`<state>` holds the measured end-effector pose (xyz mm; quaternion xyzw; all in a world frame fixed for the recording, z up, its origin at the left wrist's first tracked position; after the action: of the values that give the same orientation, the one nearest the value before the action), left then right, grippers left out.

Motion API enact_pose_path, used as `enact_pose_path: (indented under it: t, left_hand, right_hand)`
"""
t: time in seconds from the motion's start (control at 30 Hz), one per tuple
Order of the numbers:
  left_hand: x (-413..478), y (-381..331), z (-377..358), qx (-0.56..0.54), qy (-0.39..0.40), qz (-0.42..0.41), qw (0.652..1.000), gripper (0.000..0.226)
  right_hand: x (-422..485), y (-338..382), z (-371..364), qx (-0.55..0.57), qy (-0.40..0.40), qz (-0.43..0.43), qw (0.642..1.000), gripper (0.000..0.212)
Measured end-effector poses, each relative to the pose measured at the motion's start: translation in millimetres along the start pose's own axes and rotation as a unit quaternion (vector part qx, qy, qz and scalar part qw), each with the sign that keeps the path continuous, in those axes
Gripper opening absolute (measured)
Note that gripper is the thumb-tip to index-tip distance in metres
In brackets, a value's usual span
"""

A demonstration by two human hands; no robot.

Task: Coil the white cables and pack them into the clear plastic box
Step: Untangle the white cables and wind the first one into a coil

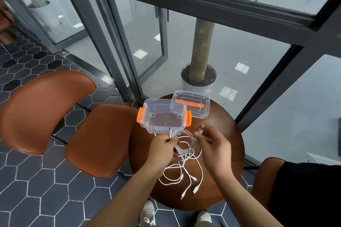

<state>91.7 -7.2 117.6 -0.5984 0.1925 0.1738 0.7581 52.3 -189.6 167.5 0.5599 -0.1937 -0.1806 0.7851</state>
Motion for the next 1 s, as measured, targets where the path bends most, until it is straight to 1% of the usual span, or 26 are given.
enact_pose_path:
  t: [0.07,0.13,0.17,0.23,0.3,0.33,0.37,0.43,0.5,0.57,0.63,0.7,0.73,0.8,0.87,0.93,0.97,1.0]
  left_hand:
    - [1.9,-1.9,3.3,-0.043,-0.016,0.013,0.999,0.024]
    - [1.7,-7.6,3.3,-0.075,-0.026,0.008,0.997,0.022]
    - [0.3,-10.7,2.5,-0.09,-0.027,0.001,0.996,0.021]
    - [-2.9,-15.1,-0.6,-0.109,-0.023,-0.019,0.994,0.021]
    - [-5.8,-16.3,-3.3,-0.109,-0.008,-0.042,0.993,0.021]
    - [-6.7,-16.4,-4.4,-0.103,0.002,-0.053,0.993,0.02]
    - [-6.9,-16.3,-5.2,-0.092,0.015,-0.063,0.994,0.02]
    - [-6.7,-16.9,-7.4,-0.059,0.044,-0.077,0.994,0.021]
    - [-5.6,-17.9,-9.0,-0.024,0.07,-0.085,0.994,0.02]
    - [-3.8,-18.0,-9.3,-0.008,0.086,-0.083,0.993,0.019]
    - [-2.1,-17.0,-8.6,0.0,0.09,-0.072,0.993,0.02]
    - [-0.6,-16.3,-7.6,0.005,0.086,-0.062,0.994,0.021]
    - [0.1,-15.6,-6.8,0.008,0.084,-0.057,0.995,0.021]
    - [1.4,-12.3,-5.7,0.019,0.081,-0.044,0.996,0.022]
    - [3.4,-7.2,-6.1,0.037,0.084,-0.033,0.995,0.025]
    - [3.8,-2.8,-7.9,0.04,0.088,-0.024,0.995,0.025]
    - [3.7,-1.3,-8.3,0.032,0.087,-0.018,0.995,0.024]
    - [3.1,0.4,-8.9,0.021,0.087,-0.01,0.996,0.024]
  right_hand:
    - [0.5,-7.3,8.4,0.103,-0.031,-0.071,0.992,0.011]
    - [-1.3,-14.7,13.5,0.204,-0.063,-0.147,0.966,0.008]
    - [-2.4,-18.5,14.5,0.238,-0.081,-0.185,0.95,0.008]
    - [-4.0,-27.6,12.9,0.279,-0.103,-0.26,0.919,0.007]
    - [-2.9,-40.0,8.6,0.295,-0.108,-0.318,0.895,0.007]
    - [-1.4,-47.0,6.1,0.288,-0.1,-0.337,0.89,0.01]
    - [0.6,-53.4,3.1,0.271,-0.082,-0.349,0.894,0.011]
    - [4.7,-59.7,-2.2,0.199,-0.027,-0.341,0.918,0.014]
    - [7.2,-57.9,-7.5,0.128,0.034,-0.304,0.944,0.013]
    - [6.7,-51.2,-15.4,0.103,0.088,-0.266,0.955,0.018]
    - [2.3,-46.1,-25.2,0.124,0.136,-0.258,0.948,0.035]
    - [-4.7,-44.1,-33.1,0.173,0.183,-0.278,0.927,0.051]
    - [-7.5,-42.1,-35.7,0.19,0.207,-0.278,0.919,0.051]
    - [-10.7,-36.3,-37.9,0.201,0.248,-0.253,0.913,0.033]
    - [-12.0,-36.1,-38.6,0.204,0.263,-0.244,0.911,0.02]
    - [-12.7,-41.3,-39.3,0.219,0.256,-0.254,0.906,0.02]
    - [-12.9,-45.1,-40.3,0.238,0.249,-0.266,0.9,0.025]
    - [-14.2,-47.5,-41.4,0.271,0.242,-0.286,0.887,0.033]
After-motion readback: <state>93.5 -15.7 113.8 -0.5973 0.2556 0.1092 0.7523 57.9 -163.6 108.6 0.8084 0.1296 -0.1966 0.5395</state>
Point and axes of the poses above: each hand's wrist, its own x-axis towards the middle knuckle, its own z-axis out of the back of the hand, y = z × x, the point moved 9 cm from there along x, towards the middle knuckle, and after that the axes turned 5 degrees about -y, right-handed, at the moved point
